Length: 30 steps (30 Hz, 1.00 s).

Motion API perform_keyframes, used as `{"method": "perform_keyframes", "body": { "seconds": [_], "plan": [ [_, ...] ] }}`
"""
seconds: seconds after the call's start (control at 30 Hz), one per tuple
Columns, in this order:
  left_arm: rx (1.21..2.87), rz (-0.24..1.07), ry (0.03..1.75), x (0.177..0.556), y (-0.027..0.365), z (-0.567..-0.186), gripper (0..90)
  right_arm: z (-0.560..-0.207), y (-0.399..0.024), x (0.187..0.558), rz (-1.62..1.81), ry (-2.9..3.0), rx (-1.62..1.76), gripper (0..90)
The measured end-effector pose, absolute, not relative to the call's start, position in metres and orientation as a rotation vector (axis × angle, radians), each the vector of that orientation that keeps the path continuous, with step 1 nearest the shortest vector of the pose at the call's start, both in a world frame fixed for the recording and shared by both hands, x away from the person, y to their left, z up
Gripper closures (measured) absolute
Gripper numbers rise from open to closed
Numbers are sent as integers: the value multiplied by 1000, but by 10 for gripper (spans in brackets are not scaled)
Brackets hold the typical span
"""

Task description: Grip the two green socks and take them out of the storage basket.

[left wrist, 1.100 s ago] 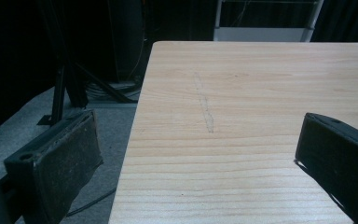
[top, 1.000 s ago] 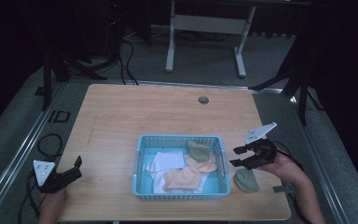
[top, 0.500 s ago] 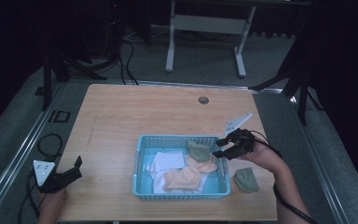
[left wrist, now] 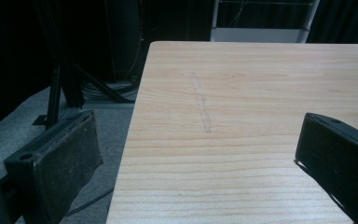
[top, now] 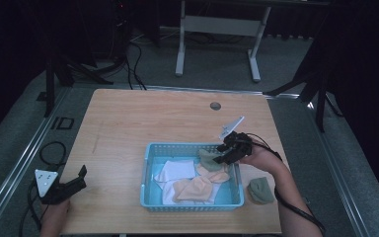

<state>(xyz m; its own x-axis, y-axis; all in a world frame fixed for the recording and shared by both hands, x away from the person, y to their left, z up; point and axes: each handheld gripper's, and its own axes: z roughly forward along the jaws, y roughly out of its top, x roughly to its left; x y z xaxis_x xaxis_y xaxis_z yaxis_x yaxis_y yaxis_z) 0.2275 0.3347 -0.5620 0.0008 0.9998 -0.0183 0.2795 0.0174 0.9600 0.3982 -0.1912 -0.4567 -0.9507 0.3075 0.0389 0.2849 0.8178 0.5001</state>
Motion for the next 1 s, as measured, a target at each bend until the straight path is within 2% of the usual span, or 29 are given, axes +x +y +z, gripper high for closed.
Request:
{"method": "perform_keyframes", "body": {
  "seconds": [0.33, 0.47, 0.67, 0.7, 0.83, 1.0],
  "plan": [
    [1402, 1040, 1418, 227, 335, -562, 5, -472, -171, 407, 708, 2978, 467, 477],
    [1402, 1039, 1417, 227, 335, -562, 5, -478, -166, 407, 659, 2991, 462, 505],
    [1402, 1038, 1419, 227, 335, -562, 5, -483, -161, 405, 595, 3002, 453, 639],
    [1402, 1038, 1419, 227, 335, -562, 5, -483, -161, 405, 595, 3002, 453, 639],
    [1398, 1038, 1419, 227, 335, -562, 5, -483, -159, 403, 555, 3006, 441, 824],
    [1401, 1038, 1420, 227, 335, -562, 5, -471, -157, 397, 592, 3016, 395, 845]
  ]
}}
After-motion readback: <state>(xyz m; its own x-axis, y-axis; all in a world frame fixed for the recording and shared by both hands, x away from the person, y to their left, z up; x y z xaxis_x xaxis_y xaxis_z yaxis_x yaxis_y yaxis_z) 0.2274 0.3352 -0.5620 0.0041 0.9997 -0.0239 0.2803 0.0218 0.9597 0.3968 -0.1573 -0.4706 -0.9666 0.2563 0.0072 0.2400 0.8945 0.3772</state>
